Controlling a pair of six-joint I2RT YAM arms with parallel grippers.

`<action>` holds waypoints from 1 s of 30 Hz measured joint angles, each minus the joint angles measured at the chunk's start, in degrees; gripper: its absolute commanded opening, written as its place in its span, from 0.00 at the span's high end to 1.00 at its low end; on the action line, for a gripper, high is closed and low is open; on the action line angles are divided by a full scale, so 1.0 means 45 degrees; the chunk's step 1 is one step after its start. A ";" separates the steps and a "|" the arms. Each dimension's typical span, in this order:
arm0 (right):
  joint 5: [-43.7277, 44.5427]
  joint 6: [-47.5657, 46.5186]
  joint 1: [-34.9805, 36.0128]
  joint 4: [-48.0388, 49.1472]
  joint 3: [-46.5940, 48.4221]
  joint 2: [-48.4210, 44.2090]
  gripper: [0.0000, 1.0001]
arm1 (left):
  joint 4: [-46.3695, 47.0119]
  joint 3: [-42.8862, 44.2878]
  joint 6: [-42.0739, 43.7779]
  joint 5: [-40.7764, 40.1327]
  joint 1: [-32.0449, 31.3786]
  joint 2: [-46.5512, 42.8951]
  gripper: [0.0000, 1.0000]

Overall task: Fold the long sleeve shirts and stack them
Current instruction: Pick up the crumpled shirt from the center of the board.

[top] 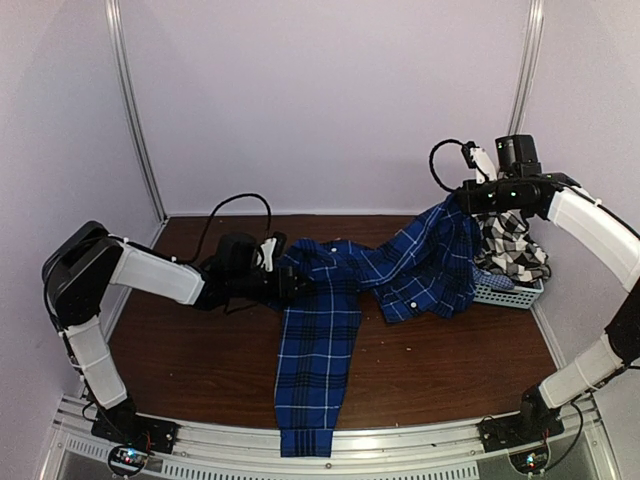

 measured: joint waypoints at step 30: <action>-0.0010 -0.0034 0.0000 0.0044 -0.0646 -0.0005 1.00 | 0.3089 0.0325 -0.1277 -0.0908 0.0209 0.0894 1.00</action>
